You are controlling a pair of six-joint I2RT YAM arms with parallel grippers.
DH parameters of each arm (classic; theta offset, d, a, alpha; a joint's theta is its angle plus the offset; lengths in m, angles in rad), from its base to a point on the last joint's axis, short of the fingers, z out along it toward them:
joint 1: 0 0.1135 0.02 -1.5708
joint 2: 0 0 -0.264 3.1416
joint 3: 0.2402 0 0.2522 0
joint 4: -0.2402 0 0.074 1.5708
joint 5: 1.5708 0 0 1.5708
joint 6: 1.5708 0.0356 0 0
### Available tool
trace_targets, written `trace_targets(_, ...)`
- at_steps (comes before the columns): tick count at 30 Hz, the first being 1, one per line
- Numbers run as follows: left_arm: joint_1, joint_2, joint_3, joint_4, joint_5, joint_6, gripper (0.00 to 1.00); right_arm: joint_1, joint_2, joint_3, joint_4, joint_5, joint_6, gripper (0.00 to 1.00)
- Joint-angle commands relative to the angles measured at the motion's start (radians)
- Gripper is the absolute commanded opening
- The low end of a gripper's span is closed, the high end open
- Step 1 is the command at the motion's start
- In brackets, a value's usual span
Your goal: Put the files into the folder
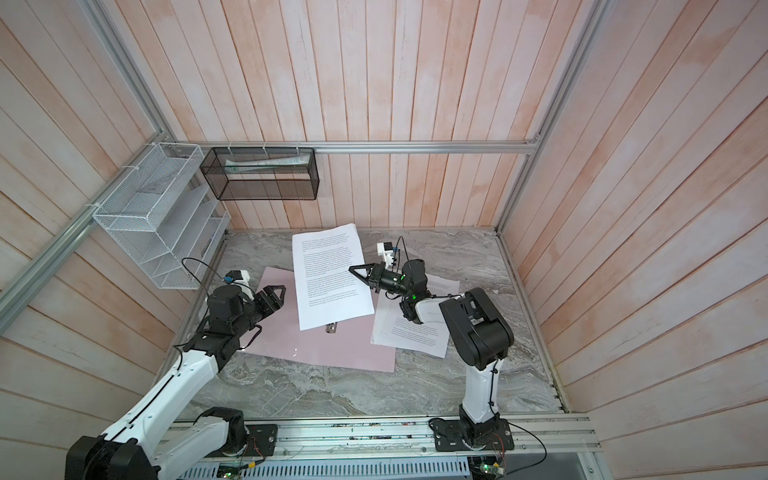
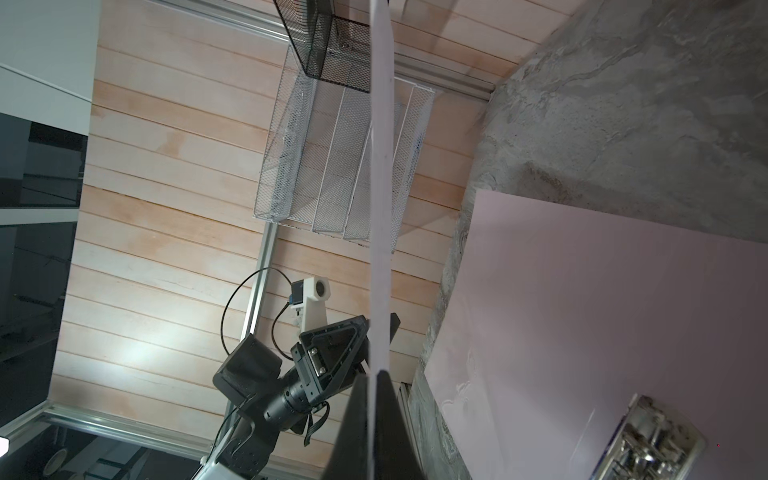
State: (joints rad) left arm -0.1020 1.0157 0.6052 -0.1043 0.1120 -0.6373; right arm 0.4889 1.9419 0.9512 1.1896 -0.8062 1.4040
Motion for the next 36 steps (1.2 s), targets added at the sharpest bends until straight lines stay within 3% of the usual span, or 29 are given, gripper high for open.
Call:
trace_targets(1,0.104,0.053,0.062,-0.122,-0.062,0.061,0.78,0.018,0.037,0.037,0.044,0.022,-0.045,0.00)
trace_targets(8,0.226,0.176,0.112,-0.149,-0.085,0.142,0.80,0.037,0.053,0.034,-0.039,0.040,-0.147,0.00)
trace_targets(15,0.382,0.289,0.046,-0.015,0.069,0.126,0.80,0.038,0.082,0.039,-0.021,0.041,-0.157,0.00)
trace_targets(24,0.396,0.354,0.030,0.058,0.267,0.127,0.78,0.028,0.132,0.092,-0.041,0.030,-0.178,0.00)
trace_targets(30,0.402,0.371,0.036,0.052,0.285,0.128,0.76,0.016,0.181,0.140,-0.031,0.029,-0.175,0.00)
trace_targets(36,0.403,0.386,0.039,0.018,0.215,0.142,0.75,0.015,0.214,0.166,-0.035,0.050,-0.189,0.00)
